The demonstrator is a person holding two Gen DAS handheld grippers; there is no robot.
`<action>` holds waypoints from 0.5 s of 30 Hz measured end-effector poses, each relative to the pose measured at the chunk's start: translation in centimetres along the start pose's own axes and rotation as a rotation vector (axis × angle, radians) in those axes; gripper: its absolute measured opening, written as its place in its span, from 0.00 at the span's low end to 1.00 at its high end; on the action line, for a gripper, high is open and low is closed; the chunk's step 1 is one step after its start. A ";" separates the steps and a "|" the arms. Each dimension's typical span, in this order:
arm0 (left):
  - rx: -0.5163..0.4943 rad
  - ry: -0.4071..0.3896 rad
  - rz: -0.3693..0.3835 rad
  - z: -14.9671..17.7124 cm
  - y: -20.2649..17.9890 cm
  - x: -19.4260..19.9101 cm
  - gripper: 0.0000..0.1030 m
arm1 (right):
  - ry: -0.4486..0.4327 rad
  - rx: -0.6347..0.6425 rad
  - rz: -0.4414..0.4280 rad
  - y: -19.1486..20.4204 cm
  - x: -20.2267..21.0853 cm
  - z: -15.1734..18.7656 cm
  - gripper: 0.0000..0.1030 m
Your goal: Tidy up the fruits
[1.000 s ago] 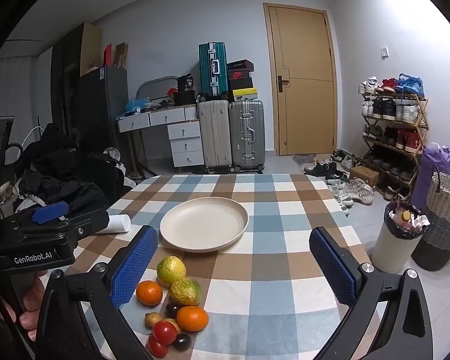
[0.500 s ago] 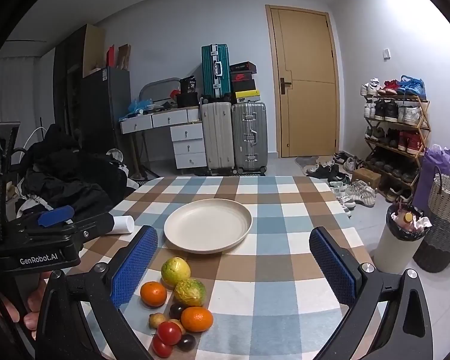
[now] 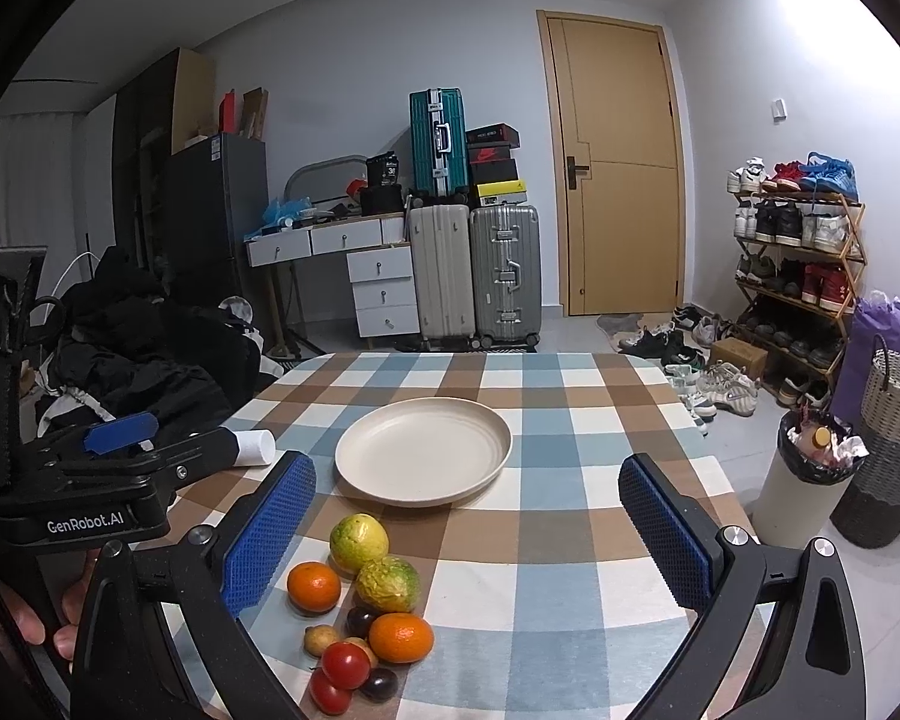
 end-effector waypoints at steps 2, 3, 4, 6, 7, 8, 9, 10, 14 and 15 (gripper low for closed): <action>-0.001 -0.001 0.001 0.0 0.0 0.0 1.00 | 0.000 0.002 0.001 0.0 0.0 0.0 1.00; 0.001 0.000 0.001 -0.1 0.0 0.0 1.00 | 0.000 0.001 0.001 0.0 0.0 0.0 1.00; 0.001 0.000 0.001 0.0 0.0 -0.1 1.00 | 0.000 0.000 0.000 0.0 0.0 0.0 1.00; 0.001 0.002 0.001 -0.1 0.0 0.1 1.00 | -0.001 0.001 0.001 0.0 0.0 0.0 1.00; 0.001 0.004 0.001 0.0 0.0 0.1 1.00 | 0.001 0.001 0.002 0.0 0.0 0.0 1.00; 0.002 0.005 0.002 0.0 0.1 0.1 1.00 | 0.001 0.000 0.001 0.0 0.0 0.0 1.00; 0.001 0.005 0.002 0.0 0.0 0.0 1.00 | 0.001 -0.001 -0.001 0.0 0.0 0.0 1.00; 0.002 0.006 0.003 0.1 0.0 -0.1 1.00 | 0.000 -0.001 -0.001 0.0 0.0 0.0 1.00; 0.001 0.008 0.003 0.1 0.1 -0.1 1.00 | 0.000 -0.003 -0.004 0.0 0.1 0.0 1.00; 0.002 0.006 0.003 0.1 0.1 -0.1 1.00 | 0.002 -0.003 -0.005 0.0 0.1 0.1 1.00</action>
Point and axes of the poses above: each gripper's, at about its wrist camera, not at the fingertips, and x roughly against the way its jaws point, y to its left, z to its underside, the point moved 5 cm from there along -x, roughly the way its jaws point, and after that the axes turned 2 degrees about x, right-handed, at the moved point
